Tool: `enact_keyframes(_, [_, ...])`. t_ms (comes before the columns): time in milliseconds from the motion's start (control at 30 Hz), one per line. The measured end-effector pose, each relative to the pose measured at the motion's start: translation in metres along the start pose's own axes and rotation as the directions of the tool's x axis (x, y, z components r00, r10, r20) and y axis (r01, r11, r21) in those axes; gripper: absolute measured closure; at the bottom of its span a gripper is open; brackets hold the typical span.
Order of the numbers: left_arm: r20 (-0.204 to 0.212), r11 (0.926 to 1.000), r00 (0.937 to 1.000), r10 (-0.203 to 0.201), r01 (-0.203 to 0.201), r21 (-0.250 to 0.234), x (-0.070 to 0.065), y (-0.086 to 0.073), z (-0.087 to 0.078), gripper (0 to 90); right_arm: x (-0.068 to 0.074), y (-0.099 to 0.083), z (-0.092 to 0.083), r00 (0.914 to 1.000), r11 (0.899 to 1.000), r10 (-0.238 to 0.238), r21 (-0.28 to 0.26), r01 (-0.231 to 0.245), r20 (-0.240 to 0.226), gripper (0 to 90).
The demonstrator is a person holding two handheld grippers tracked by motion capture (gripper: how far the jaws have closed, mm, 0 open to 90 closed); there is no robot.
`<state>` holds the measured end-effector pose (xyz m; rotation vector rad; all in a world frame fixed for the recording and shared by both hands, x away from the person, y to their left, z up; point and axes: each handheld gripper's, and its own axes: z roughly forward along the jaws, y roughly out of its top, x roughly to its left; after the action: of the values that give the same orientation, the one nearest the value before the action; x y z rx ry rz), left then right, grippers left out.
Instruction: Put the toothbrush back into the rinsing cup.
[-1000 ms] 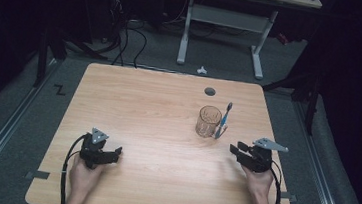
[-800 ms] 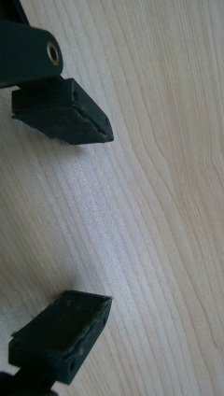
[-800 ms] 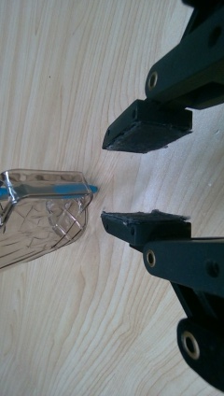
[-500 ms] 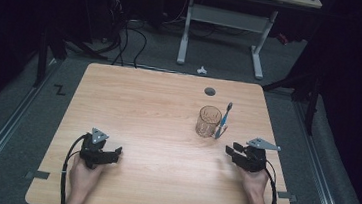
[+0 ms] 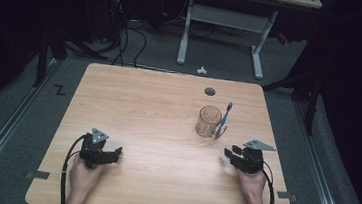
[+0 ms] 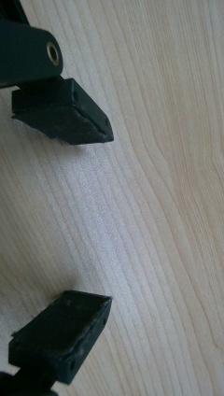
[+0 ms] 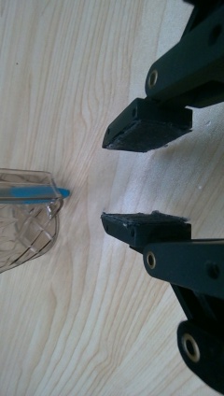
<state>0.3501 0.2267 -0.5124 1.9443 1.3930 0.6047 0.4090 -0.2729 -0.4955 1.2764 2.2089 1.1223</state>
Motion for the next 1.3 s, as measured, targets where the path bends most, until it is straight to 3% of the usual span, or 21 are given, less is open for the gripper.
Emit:
enact_keyframes(767, [0.000, 1.0000, 1.0000, 0.000, 0.000, 0.000, 0.000, 0.000, 0.000, 18.2, 0.004, -0.003, 0.012, 0.9971, 0.997, -0.053, 0.055, 0.050, 0.055, 56.0])
enact_keyframes(933, [0.000, 1.0000, 1.0000, 0.000, 0.000, 0.000, 0.000, 0.000, 0.000, 18.2, 0.007, -0.003, 0.012, 0.9935, 0.995, -0.084, 0.063, 0.079, 0.077, 51.8])
enact_keyframes(1300, [0.000, 1.0000, 1.0000, 0.000, 0.000, 0.000, 0.000, 0.000, 0.000, 18.2, 0.008, -0.003, 0.012, 0.9941, 0.995, -0.071, 0.070, 0.065, 0.082, 41.6])
